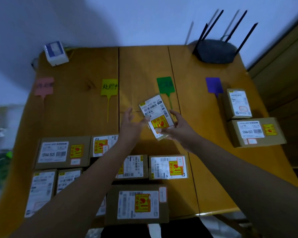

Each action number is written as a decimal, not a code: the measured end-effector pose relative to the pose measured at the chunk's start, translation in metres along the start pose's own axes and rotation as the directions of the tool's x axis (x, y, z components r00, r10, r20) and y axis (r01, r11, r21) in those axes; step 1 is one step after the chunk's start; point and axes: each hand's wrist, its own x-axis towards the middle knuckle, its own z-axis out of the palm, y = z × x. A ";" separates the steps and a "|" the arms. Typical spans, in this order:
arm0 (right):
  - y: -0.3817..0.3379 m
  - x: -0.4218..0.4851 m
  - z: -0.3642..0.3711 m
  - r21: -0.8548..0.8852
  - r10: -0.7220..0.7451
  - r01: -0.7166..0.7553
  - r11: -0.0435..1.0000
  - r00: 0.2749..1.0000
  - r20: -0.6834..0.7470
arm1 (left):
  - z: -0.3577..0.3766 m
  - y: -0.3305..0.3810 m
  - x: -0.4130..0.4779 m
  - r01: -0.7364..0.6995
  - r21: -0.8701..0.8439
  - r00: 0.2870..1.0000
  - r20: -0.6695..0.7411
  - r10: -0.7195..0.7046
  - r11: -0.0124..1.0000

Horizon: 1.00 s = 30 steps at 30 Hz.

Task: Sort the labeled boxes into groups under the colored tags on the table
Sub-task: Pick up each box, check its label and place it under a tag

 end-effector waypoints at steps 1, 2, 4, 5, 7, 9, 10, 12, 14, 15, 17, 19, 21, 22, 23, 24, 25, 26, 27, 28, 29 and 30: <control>-0.008 -0.003 0.000 0.060 -0.020 0.018 0.998 0.999 0.040 | 0.000 0.010 -0.002 0.079 -0.156 0.996 0.062 -0.070 0.985; -0.017 -0.007 0.001 0.116 -0.038 0.028 0.993 0.996 0.077 | -0.001 0.020 -0.005 0.102 -0.241 0.990 0.115 -0.076 0.965; -0.033 -0.014 0.002 0.186 -0.057 0.032 0.982 0.990 0.128 | -0.005 0.038 -0.010 0.040 -0.302 0.991 0.131 0.000 0.952; -0.041 -0.018 0.002 0.185 -0.064 0.038 0.982 0.988 0.138 | -0.009 0.047 -0.011 -0.002 -0.302 0.993 0.111 0.038 0.953; -0.056 -0.023 0.001 0.152 -0.089 0.068 0.986 0.987 0.131 | -0.016 0.064 -0.013 -0.063 -0.274 0.993 0.084 0.089 0.960; -0.066 -0.027 0.000 0.143 -0.118 0.100 0.985 0.986 0.121 | -0.024 0.075 -0.016 -0.093 -0.248 0.989 0.090 0.119 0.964; -0.069 -0.028 0.000 0.143 -0.129 0.112 0.983 0.984 0.122 | -0.027 0.078 -0.017 -0.109 -0.235 0.987 0.093 0.134 0.966; -0.072 -0.031 0.000 0.139 -0.148 0.130 0.982 0.980 0.133 | -0.030 0.082 -0.020 -0.132 -0.223 0.983 0.095 0.156 0.966; -0.072 -0.033 0.001 0.144 -0.162 0.142 0.979 0.977 0.141 | -0.031 0.084 -0.024 -0.144 -0.222 0.982 0.088 0.167 0.964; -0.071 -0.034 0.002 0.152 -0.165 0.143 0.978 0.976 0.144 | -0.032 0.084 -0.025 -0.145 -0.225 0.982 0.083 0.168 0.964; -0.067 -0.035 0.003 0.165 -0.169 0.143 0.976 0.974 0.153 | -0.032 0.079 -0.028 -0.135 -0.231 0.985 0.078 0.156 0.964; -0.062 -0.034 0.002 0.170 -0.164 0.136 0.976 0.973 0.164 | -0.032 0.070 -0.032 -0.122 -0.223 0.986 0.081 0.143 0.967; -0.057 -0.032 0.003 0.181 -0.150 0.120 0.976 0.975 0.164 | -0.030 0.059 -0.035 -0.123 -0.221 0.984 0.098 0.147 0.967; -0.054 -0.032 0.003 0.189 -0.141 0.109 0.976 0.977 0.163 | -0.029 0.054 -0.037 -0.126 -0.225 0.983 0.104 0.152 0.966; -0.052 -0.030 0.003 0.197 -0.133 0.099 0.975 0.977 0.165 | -0.028 0.049 -0.038 -0.124 -0.233 0.983 0.101 0.150 0.965; -0.051 -0.029 0.002 0.200 -0.126 0.091 0.975 0.977 0.170 | -0.027 0.044 -0.039 -0.117 -0.240 0.986 0.088 0.142 0.964; -0.049 -0.028 0.002 0.199 -0.119 0.083 0.976 0.977 0.176 | -0.027 0.040 -0.039 -0.114 -0.243 0.988 0.069 0.134 0.963; -0.049 -0.027 0.003 0.191 -0.110 0.074 0.979 0.977 0.182 | -0.027 0.037 -0.039 -0.115 -0.245 0.990 0.048 0.131 0.963; -0.048 -0.026 0.004 0.172 -0.100 0.068 0.983 0.977 0.188 | -0.027 0.034 -0.039 -0.117 -0.248 0.991 0.028 0.127 0.962; -0.048 -0.025 0.006 0.140 -0.091 0.064 0.988 0.977 0.193 | -0.028 0.032 -0.040 -0.117 -0.252 0.992 0.011 0.123 0.961; -0.049 -0.024 0.009 0.101 -0.085 0.067 0.993 0.978 0.191 | -0.028 0.030 -0.040 -0.119 -0.246 0.992 -0.003 0.123 0.962; -0.049 -0.021 0.012 0.067 -0.080 0.069 0.995 0.981 0.179 | -0.029 0.028 -0.040 -0.126 -0.228 0.992 -0.018 0.125 0.965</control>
